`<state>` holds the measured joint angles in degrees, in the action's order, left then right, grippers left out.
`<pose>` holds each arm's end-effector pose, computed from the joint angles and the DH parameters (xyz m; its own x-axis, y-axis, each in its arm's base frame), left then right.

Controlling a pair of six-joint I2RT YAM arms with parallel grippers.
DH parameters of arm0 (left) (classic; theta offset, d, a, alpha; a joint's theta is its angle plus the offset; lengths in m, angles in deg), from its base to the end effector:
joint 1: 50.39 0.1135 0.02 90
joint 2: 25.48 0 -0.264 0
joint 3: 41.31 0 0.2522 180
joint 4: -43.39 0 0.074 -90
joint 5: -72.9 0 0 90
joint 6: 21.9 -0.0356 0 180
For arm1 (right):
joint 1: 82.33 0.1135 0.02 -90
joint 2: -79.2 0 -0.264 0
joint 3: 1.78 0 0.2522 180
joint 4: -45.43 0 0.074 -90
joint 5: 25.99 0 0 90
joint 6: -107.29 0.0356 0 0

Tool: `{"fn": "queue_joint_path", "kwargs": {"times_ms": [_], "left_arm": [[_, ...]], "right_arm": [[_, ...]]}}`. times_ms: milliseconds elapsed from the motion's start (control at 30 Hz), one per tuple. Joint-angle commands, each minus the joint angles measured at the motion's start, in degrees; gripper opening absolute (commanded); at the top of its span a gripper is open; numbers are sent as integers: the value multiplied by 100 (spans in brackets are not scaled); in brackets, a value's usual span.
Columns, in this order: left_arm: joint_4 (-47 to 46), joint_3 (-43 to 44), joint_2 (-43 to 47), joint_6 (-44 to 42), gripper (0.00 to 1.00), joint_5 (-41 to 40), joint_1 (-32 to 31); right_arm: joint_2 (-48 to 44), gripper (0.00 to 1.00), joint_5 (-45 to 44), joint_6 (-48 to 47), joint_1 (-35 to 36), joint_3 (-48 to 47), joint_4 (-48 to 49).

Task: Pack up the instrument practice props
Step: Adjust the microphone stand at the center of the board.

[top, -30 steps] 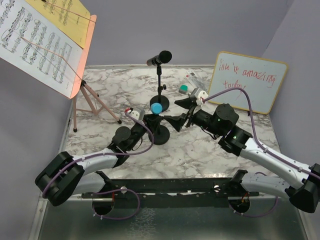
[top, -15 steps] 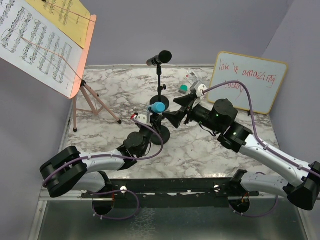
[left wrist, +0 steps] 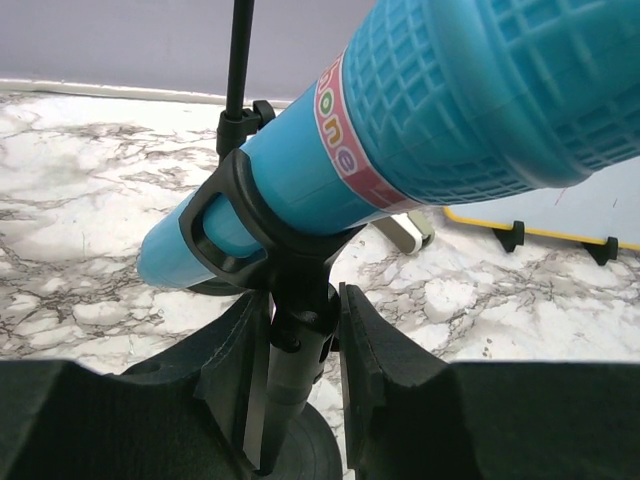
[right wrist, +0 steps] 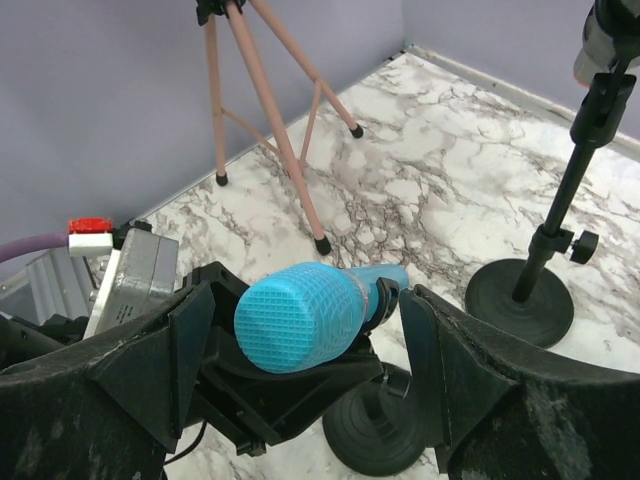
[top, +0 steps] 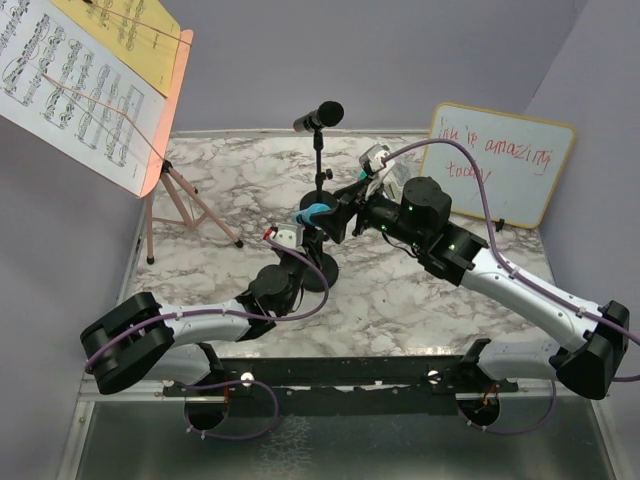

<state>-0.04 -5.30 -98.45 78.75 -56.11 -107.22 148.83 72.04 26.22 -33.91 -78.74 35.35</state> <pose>0.1529 -0.1930 0.2257 0.0036 -0.2680 -0.9634 0.3143 0.9149 -0.2533 0.1870 0.2183 0.3879 -0.1608 0.0504 -0.9857 -0.8183 0.5517 0.1617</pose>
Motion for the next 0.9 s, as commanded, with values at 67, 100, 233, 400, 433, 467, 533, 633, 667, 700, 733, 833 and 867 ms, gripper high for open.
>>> {"fn": "queue_joint_path", "kwargs": {"times_ms": [67, 100, 233, 400, 433, 467, 533, 633, 667, 700, 733, 833, 867], "left_arm": [[224, 149, 15, -230, 35, -392, -11], [230, 149, 19, -231, 36, -390, -11], [243, 132, 23, -242, 40, -365, -11], [243, 52, 123, -329, 55, -212, -8], [239, 26, 156, -354, 58, -122, 9], [235, -5, 186, -351, 61, 0, 45], [220, -128, 254, -274, 66, 416, 186], [56, -397, 418, 76, 69, 1471, 680], [-60, -497, 465, 182, 70, 1859, 897], [-179, -586, 516, 289, 71, 2298, 1095], [-268, -643, 547, 372, 71, 2672, 1293], [-508, -764, 599, 518, 72, 3483, 1675], [-583, -791, 588, 554, 72, 3693, 1754]], "right_arm": [[219, 81, -44, 280, 35, -305, -512], [238, 79, -113, 289, 35, -319, -575], [371, 67, -292, 255, 36, -472, -845], [364, 46, -154, 178, 34, -467, -953], [329, 41, -134, 146, 35, -435, -945], [300, 37, -109, 110, 34, -409, -940], [260, 30, -94, 70, 31, -366, -974], [192, 22, -107, 31, 35, -294, -1021], [165, 18, -115, 26, 34, -257, -1015], [138, 14, -113, 15, 35, -221, -1017], [115, 11, -102, -4, 36, -167, -998], [16, 8, -44, -2, 33, 65, -759], [-6, 8, -29, 18, 25, 145, -673]]}}
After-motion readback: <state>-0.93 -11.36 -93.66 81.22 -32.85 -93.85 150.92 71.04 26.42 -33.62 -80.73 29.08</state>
